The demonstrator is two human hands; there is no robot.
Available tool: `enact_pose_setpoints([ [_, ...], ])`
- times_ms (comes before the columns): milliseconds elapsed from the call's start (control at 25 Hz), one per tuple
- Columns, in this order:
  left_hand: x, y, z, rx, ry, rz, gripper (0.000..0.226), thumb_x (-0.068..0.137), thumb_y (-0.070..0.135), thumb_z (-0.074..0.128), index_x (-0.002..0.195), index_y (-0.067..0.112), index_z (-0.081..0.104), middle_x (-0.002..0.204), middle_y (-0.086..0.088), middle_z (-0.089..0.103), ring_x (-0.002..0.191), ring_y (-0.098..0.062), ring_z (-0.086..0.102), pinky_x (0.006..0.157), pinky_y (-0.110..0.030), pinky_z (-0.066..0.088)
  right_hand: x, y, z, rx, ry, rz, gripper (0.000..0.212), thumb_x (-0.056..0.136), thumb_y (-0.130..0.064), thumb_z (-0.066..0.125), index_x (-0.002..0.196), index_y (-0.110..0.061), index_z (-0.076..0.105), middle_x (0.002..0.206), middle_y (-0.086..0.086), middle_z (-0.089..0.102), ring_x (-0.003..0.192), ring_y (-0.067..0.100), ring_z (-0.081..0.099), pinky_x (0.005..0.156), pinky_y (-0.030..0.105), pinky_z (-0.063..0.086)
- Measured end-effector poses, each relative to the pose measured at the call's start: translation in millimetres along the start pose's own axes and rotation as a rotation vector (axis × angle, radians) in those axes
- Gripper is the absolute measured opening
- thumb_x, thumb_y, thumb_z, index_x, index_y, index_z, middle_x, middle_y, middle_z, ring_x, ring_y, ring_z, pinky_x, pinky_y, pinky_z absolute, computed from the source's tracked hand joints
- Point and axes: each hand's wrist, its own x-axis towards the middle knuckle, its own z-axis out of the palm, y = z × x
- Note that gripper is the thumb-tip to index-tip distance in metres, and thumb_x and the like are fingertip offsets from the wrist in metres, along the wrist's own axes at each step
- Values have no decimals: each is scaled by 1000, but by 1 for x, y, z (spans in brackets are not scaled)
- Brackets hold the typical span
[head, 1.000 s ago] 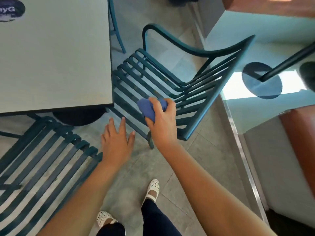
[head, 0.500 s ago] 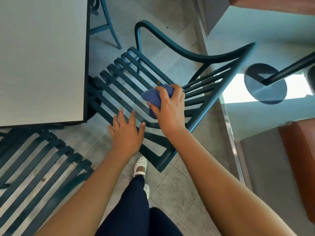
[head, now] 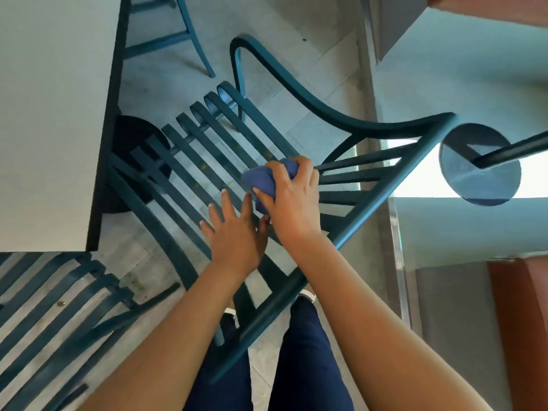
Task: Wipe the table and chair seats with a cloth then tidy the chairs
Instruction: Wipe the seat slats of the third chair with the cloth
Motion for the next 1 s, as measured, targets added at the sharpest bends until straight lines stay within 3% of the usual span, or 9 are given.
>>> enact_pose_setpoints([
  [80, 10, 20, 2, -8, -16, -60, 60, 97, 50, 29, 150, 30, 8, 157, -10, -12, 142, -41, -4, 112, -57, 2, 16, 21, -12, -26, -102, -21, 43, 90, -33, 59, 128, -16, 51, 135, 17, 34, 117, 33, 36, 98, 43, 40],
  [280, 43, 62, 11, -15, -104, -250, 66, 95, 57, 25, 151, 27, 8, 158, -10, -5, 143, -38, 3, 114, -57, 11, 72, 70, -40, -89, -237, -204, 43, 89, -35, 59, 126, -15, 50, 131, 15, 33, 114, 31, 36, 95, 42, 41],
  [600, 101, 88, 16, -322, -248, -449, 62, 97, 54, 27, 144, 15, 33, 148, -12, 37, 133, -33, 37, 104, -42, 33, 163, 107, -52, -132, -463, -341, 42, 91, -42, 54, 126, -19, 49, 133, 10, 30, 121, 27, 34, 100, 40, 42],
  [800, 134, 92, 5, -531, -178, -576, 52, 100, 44, 30, 126, 5, 51, 127, -15, 56, 113, -30, 54, 98, -39, 39, 221, 103, -31, -113, -611, -430, 44, 91, -42, 54, 125, -16, 51, 132, 14, 33, 120, 33, 38, 99, 44, 41],
  [1000, 152, 95, -3, -707, -102, -724, 44, 100, 36, 36, 129, 4, 47, 132, -16, 52, 119, -32, 50, 104, -41, 34, 263, 98, -6, -158, -710, -580, 41, 92, -42, 54, 125, -16, 52, 132, 13, 35, 121, 29, 39, 99, 40, 44],
])
